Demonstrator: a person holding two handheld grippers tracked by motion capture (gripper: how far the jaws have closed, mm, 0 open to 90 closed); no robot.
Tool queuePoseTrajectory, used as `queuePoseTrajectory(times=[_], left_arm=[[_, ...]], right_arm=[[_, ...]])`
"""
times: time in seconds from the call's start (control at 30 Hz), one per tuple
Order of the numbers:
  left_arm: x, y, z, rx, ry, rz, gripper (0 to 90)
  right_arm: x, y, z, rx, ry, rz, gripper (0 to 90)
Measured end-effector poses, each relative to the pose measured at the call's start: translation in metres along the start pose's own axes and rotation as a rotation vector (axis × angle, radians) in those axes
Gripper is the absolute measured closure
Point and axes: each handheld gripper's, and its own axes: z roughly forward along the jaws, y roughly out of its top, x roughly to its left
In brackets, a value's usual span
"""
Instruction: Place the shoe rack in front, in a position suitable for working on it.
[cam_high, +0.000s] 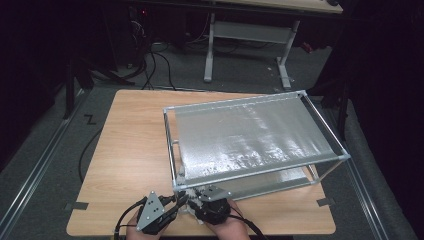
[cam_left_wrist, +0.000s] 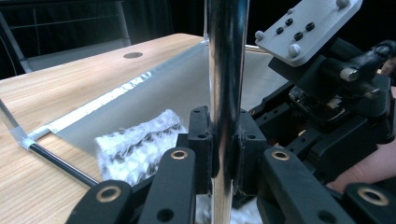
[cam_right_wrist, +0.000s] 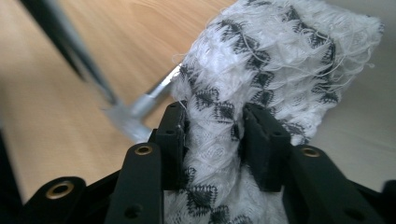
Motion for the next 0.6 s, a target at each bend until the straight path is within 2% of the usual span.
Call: queuePoseTrajectory(times=[0.03,0.07,0.1,0.13,0.23,0.33,0.6], left_arm=[[0.0,0.0,0.0,0.001,0.0,0.0,80.1],[0.0,0.0,0.0,0.001,0.0,0.0,80.0],[0.0,0.0,0.0,0.0,0.0,0.0,80.0],[0.0,0.0,0.0,0.0,0.0,0.0,80.0],[0.0,0.0,0.0,0.001,0.0,0.001,80.0],[0.0,0.0,0.0,0.0,-0.001,0.0,80.0],[0.001,0.0,0.0,-0.002,-0.006,-0.003,80.0]], right_arm=[[0.001,0.0,0.0,-0.001,0.025,0.003,66.1],[0.001,0.0,0.001,-0.024,0.041,-0.035,67.5],[0.001,0.0,0.001,-0.024,0.041,-0.035,67.5],[0.006,0.0,0.001,-0.033,0.052,-0.076,71.2],[0.012,0.0,-0.002,-0.023,0.036,-0.093,73.8],[0.013,-0.001,-0.009,-0.06,-0.004,-0.139,75.2],[-0.004,-0.002,-0.051,-0.167,-0.096,-0.105,75.6]])
